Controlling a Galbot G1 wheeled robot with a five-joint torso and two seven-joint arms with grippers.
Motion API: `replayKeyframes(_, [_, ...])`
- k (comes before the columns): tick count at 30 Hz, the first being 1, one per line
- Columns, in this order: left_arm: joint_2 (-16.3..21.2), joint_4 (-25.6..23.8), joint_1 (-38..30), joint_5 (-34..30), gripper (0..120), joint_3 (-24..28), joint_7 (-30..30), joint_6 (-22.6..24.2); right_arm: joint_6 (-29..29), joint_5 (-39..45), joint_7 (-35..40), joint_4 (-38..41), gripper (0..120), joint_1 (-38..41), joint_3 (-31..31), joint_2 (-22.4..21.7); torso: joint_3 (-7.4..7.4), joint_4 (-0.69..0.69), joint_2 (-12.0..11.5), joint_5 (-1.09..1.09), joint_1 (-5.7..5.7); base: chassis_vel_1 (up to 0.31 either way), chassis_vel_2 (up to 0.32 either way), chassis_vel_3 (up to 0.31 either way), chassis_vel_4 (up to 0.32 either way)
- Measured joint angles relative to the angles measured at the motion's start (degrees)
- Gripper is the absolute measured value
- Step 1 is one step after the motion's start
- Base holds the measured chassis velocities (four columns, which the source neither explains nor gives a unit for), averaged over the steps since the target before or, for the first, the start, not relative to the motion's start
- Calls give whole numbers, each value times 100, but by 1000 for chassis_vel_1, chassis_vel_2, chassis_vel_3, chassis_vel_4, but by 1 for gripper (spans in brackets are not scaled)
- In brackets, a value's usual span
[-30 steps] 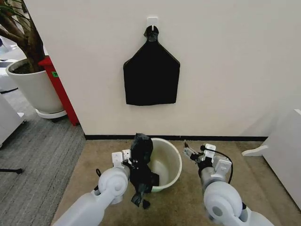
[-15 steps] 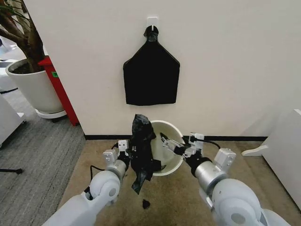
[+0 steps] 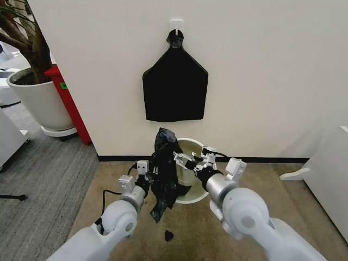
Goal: Place the garbage bag over the trash bin.
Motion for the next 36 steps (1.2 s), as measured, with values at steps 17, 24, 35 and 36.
replayKeyframes(17, [3,-162,321,294,1,-138,99,-6,-24,-59,326,-387,68,308,-319,240,0,0,0,1,0,0,0,0,0])
replayKeyframes(24, [43,-197,402,321,1,-222,113,-18,-30,-115,339,-428,43,346,-426,280,-1,0,0,1,0,0,0,0,0])
replayKeyframes(35, [-31,-147,343,334,1,-217,123,-29,-35,-245,339,-442,5,340,-497,246,0,0,0,1,0,0,0,0,0])
replayKeyframes(36, [-32,-140,343,336,1,-217,123,-31,-36,-252,338,-440,0,340,-482,227,0,0,0,1,0,0,0,0,0])
